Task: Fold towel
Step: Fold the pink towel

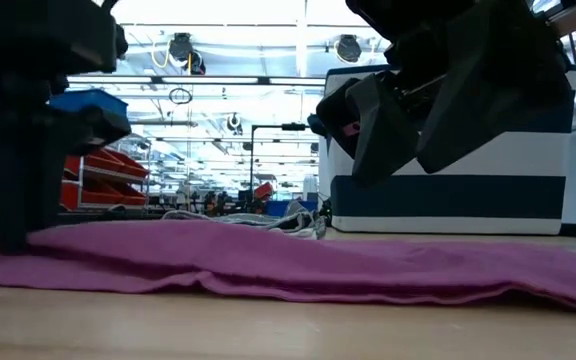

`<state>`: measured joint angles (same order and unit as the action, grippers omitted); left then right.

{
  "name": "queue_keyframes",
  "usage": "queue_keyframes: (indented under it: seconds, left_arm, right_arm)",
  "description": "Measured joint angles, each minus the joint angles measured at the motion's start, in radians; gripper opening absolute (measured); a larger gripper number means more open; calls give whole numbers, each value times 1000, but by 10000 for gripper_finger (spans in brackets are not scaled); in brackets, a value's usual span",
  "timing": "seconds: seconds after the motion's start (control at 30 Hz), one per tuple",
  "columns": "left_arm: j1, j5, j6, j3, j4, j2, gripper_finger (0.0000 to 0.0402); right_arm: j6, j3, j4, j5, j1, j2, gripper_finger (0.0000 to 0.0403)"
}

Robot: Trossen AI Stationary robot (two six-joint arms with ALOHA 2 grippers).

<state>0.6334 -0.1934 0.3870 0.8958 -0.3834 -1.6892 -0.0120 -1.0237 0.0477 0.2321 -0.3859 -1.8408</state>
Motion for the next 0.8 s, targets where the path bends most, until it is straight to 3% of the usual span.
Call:
queue_keyframes:
  seconds: [0.8]
  left_arm:
    - [53, 79, 48, 2, 17, 3, 83]
  right_arm:
    - [-1, 0, -6, 0, 1, 0, 169]
